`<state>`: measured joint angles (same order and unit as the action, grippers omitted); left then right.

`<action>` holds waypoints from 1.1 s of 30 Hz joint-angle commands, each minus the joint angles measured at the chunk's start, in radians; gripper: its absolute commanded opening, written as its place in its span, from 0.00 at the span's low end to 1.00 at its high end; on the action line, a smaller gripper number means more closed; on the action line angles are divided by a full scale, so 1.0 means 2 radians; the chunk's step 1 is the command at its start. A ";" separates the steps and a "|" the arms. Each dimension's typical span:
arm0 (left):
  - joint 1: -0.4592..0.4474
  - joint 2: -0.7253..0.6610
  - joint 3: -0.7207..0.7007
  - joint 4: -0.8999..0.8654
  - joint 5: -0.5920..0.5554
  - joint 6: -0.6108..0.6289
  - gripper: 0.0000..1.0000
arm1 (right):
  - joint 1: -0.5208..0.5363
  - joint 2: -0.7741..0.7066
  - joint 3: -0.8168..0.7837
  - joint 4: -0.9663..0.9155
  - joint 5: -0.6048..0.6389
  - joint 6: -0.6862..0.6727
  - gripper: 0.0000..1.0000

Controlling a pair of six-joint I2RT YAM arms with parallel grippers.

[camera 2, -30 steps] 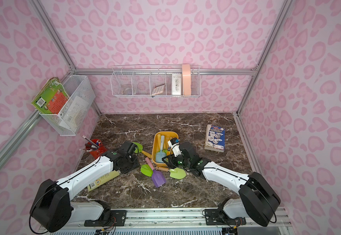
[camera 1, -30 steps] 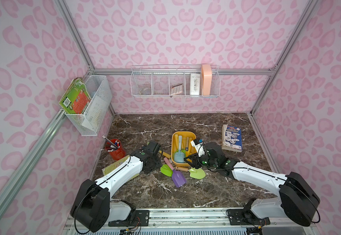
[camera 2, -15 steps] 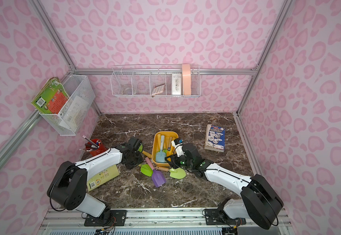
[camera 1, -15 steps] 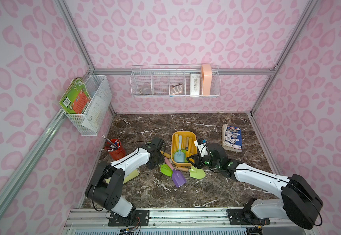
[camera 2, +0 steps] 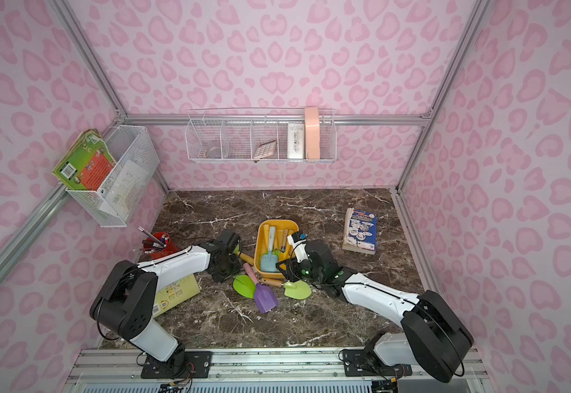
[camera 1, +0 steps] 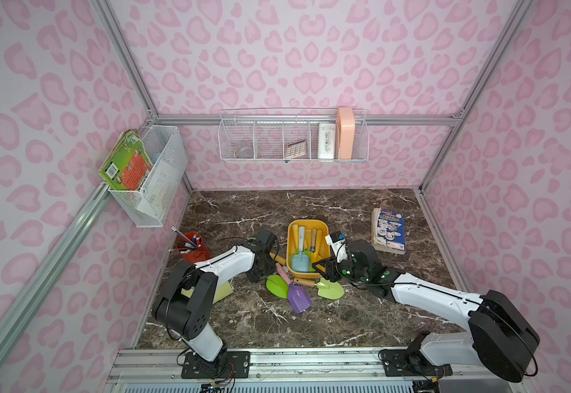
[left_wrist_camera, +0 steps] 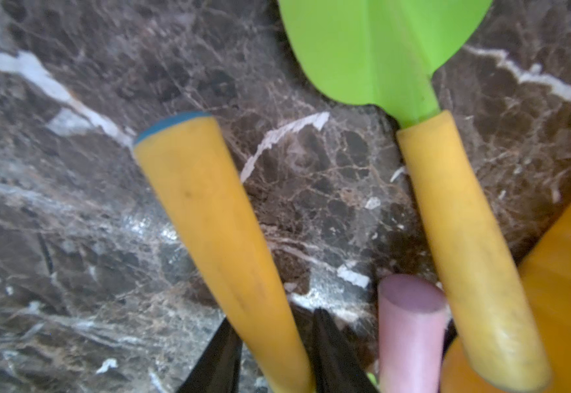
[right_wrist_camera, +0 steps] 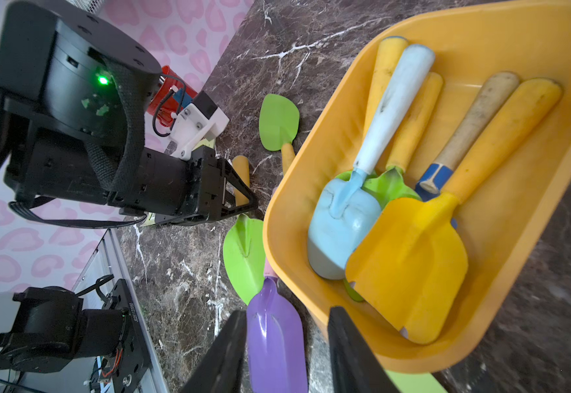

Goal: Put the shovel into the storage box
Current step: Pick up the shovel from the center of the board.

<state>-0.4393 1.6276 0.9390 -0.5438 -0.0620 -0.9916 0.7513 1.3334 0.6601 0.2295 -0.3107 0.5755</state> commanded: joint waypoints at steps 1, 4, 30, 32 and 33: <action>0.000 -0.013 0.001 -0.011 -0.013 0.014 0.33 | 0.000 0.000 -0.002 0.013 -0.004 0.003 0.42; 0.002 -0.023 0.001 -0.018 -0.022 0.022 0.25 | 0.000 -0.001 -0.003 0.015 -0.003 0.005 0.42; 0.007 -0.004 -0.018 0.014 0.009 0.038 0.18 | -0.001 -0.012 -0.007 0.009 0.000 0.003 0.42; 0.007 -0.012 -0.017 0.009 0.006 0.041 0.15 | -0.002 -0.014 -0.007 0.009 0.000 0.003 0.42; 0.007 -0.018 -0.016 0.004 0.003 0.044 0.15 | -0.002 -0.014 -0.007 0.009 0.000 0.003 0.42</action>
<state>-0.4255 1.6119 0.9047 -0.5152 -0.0463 -0.9173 0.7467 1.3117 0.6479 0.2405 -0.3107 0.5800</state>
